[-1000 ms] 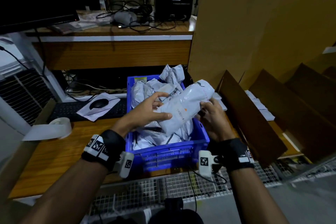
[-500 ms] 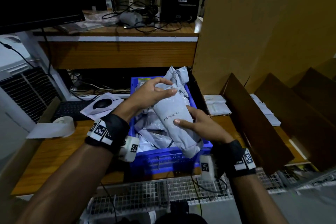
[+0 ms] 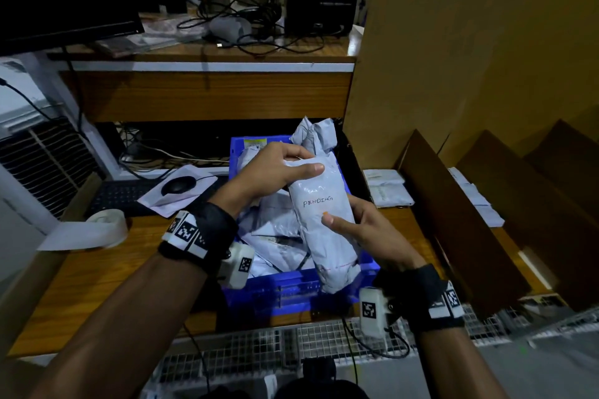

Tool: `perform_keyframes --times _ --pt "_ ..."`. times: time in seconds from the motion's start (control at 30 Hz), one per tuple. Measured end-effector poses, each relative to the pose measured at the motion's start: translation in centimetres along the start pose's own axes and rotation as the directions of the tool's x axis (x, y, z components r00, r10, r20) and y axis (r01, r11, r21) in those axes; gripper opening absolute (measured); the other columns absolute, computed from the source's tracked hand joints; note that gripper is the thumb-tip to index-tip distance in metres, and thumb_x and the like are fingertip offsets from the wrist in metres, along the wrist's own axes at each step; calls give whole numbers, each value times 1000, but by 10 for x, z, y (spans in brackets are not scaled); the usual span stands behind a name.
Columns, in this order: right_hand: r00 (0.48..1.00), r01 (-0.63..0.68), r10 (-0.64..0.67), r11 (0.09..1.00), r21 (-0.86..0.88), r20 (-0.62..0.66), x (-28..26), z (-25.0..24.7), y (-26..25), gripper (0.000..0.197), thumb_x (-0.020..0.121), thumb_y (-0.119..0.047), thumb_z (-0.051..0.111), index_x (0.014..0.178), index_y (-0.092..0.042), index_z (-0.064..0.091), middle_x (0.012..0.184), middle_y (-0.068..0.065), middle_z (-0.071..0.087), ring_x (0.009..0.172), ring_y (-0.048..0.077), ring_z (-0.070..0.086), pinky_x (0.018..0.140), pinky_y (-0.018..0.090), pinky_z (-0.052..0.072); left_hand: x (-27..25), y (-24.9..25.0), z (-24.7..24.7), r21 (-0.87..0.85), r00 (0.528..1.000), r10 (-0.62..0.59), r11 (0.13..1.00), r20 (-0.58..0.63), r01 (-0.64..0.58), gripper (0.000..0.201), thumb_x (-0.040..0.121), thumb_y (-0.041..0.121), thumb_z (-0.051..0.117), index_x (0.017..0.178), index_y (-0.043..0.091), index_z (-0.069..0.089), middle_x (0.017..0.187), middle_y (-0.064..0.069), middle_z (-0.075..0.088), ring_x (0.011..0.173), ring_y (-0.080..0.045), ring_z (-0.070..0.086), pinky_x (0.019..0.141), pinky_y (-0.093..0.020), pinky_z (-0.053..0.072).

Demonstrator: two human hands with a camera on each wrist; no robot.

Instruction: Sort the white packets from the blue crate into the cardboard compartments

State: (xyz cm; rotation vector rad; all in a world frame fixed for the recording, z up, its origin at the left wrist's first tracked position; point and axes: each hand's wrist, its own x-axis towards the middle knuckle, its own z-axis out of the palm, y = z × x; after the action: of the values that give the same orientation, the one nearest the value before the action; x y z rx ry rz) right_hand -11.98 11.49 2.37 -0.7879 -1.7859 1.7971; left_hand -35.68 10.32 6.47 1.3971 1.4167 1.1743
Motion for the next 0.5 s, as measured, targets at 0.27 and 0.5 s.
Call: perform_keyframes --times 0.27,0.5 --pt "999 -42 42 999 15 -8 18 -10 11 41 102 -20 71 142 -19 62 135 2 72 127 22 68 104 40 57 17 -14 -6 -27 998 -56 998 32 57 24 95 26 80 112 9 77 108 -7 80 99 -22 78 77 -30 59" --pt "887 -208 189 978 1 -422 50 -41 56 27 96 -30 78 120 -18 70 110 8 80 104 29 77 92 48 63 52 -87 -36 162 918 -256 935 -303 314 15 103 16 67 88 17 71 100 -14 77 81 -25 72 72 -38 61"
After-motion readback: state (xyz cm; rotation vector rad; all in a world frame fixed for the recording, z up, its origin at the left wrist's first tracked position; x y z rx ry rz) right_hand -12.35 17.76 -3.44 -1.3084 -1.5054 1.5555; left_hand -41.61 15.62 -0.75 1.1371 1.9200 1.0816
